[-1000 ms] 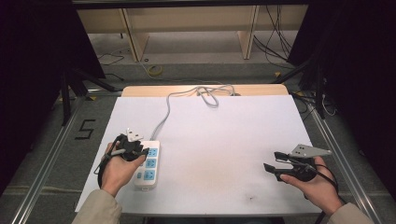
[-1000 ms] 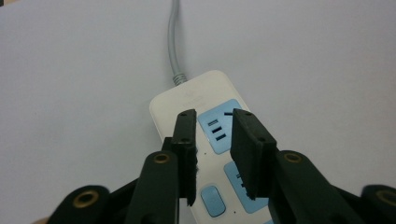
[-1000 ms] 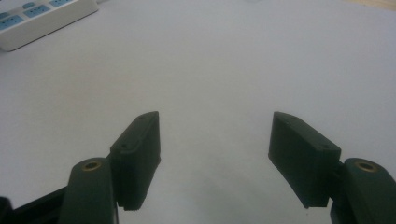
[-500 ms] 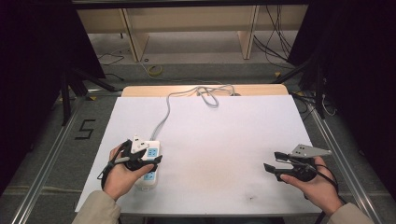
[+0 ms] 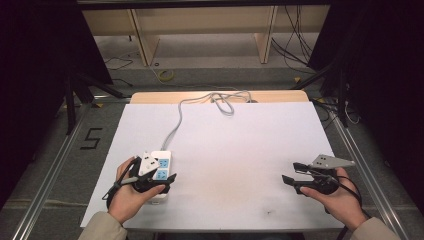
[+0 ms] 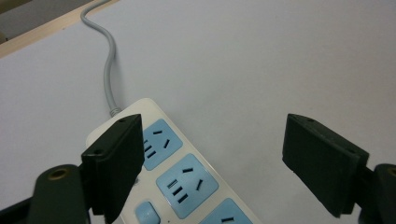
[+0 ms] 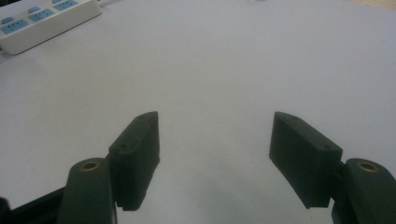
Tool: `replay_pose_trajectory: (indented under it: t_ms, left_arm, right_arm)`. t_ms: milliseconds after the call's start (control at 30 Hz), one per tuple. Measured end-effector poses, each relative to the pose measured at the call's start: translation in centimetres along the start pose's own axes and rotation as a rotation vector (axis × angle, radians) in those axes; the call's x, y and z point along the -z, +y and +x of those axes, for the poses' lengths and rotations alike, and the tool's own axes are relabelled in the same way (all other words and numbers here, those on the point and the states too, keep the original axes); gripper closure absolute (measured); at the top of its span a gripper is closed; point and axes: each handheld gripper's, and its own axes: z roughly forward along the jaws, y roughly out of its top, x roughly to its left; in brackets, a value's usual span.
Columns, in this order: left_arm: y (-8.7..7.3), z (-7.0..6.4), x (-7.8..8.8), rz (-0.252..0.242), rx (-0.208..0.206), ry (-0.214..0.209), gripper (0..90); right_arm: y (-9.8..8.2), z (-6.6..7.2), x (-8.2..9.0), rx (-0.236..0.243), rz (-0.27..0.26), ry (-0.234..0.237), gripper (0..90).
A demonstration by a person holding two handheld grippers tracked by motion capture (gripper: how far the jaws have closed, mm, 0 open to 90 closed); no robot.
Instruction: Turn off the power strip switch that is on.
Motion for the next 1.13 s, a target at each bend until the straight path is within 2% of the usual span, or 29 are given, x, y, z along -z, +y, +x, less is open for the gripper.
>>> replay_pose_trajectory:
  t_ms: [133, 300, 500, 633, 1133]
  left_arm:
    - [-0.4, -0.1, 0.3, -0.017, 0.005, 0.01, 20.0]
    - [-1.1, 0.1, 0.8, 0.007, -0.015, 0.026, 20.0]
    - [-1.9, 0.4, 1.6, -0.003, 0.003, 0.057, 20.1]
    - [-2.4, 0.6, 1.8, 0.007, 0.009, 0.068, 20.4]
    - [-2.5, 0.9, 1.9, 0.006, 0.024, 0.084, 20.8]
  right_arm:
    - [0.0, 0.1, 0.0, -0.001, -0.001, 0.005, 33.7]
    - [0.0, 0.1, 0.0, 0.001, -0.001, 0.007, 33.7]
    - [0.0, 0.2, 0.1, -0.003, -0.01, 0.01, 33.8]
    - [0.0, 0.2, 0.1, -0.001, -0.008, 0.01, 33.8]
    - [0.0, 0.0, 0.2, -0.002, -0.009, 0.004, 33.7]
